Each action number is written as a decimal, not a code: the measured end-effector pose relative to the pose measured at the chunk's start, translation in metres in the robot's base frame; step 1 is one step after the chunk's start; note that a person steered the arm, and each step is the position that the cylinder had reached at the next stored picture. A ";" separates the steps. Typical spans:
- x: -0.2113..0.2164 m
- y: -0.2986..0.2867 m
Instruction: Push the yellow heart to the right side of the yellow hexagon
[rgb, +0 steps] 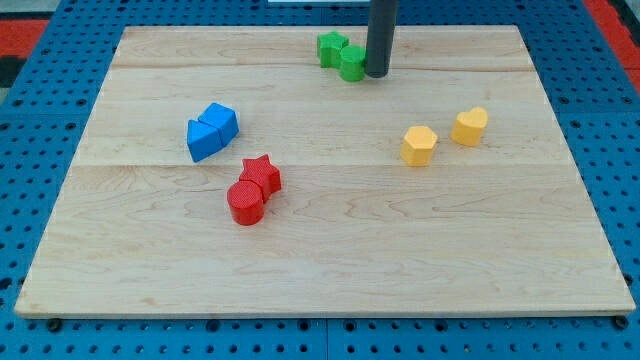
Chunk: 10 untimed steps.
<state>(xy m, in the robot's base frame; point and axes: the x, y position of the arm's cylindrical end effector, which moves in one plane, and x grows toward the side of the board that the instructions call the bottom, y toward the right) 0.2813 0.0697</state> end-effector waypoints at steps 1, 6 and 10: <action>-0.003 -0.001; 0.056 0.130; 0.117 0.140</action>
